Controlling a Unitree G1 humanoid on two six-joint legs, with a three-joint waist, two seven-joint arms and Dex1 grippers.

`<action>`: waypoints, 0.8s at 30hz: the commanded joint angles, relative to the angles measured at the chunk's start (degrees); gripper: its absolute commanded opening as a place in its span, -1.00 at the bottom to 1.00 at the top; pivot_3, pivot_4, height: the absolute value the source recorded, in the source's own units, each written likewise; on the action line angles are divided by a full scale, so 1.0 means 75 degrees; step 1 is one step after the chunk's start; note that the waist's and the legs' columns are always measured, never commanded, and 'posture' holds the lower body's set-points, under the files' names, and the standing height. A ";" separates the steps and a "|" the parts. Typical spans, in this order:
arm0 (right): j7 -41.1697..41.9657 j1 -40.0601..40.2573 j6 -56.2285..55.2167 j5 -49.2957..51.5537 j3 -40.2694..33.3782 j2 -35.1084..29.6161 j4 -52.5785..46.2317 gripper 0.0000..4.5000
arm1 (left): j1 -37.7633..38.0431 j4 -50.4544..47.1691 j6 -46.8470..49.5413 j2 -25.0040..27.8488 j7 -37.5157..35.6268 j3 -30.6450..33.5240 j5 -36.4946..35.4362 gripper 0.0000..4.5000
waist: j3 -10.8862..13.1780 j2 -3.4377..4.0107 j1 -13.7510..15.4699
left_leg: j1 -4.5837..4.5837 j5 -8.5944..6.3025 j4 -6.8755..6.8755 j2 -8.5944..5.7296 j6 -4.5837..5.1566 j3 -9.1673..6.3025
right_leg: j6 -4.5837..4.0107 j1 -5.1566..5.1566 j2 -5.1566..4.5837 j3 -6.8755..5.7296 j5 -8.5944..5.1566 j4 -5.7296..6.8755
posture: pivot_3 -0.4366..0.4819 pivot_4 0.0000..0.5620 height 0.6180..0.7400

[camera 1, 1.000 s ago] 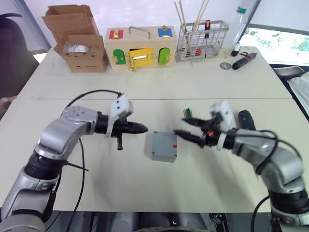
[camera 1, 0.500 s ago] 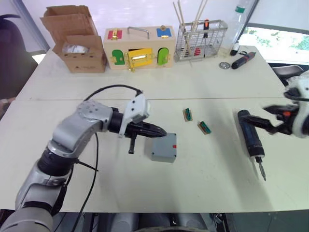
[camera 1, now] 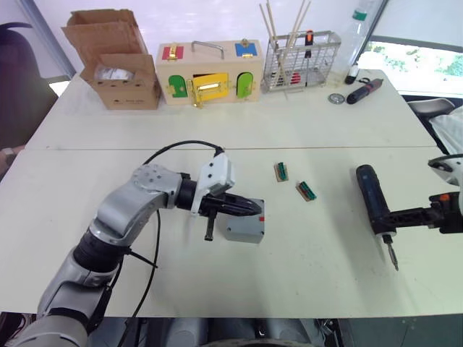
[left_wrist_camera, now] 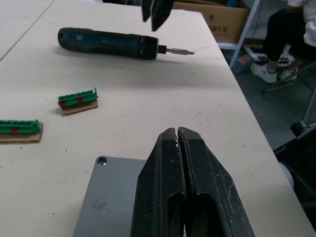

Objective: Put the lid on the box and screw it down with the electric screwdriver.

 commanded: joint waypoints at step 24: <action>0.0564 -0.1032 -0.0430 -0.1630 0.1939 0.1104 0.1495 -0.13 | 0.0041 -0.0553 -0.0216 0.0785 0.0216 0.0318 0.0076 -1.00 | 0.0000 -0.0005 0.0011 | -0.0005 0.0000 -0.0001 -0.0001 0.0000 -0.0005 | 0.0000 -0.0001 -0.0003 -0.0004 0.0000 -0.0004 | -0.05 -0.47 1.00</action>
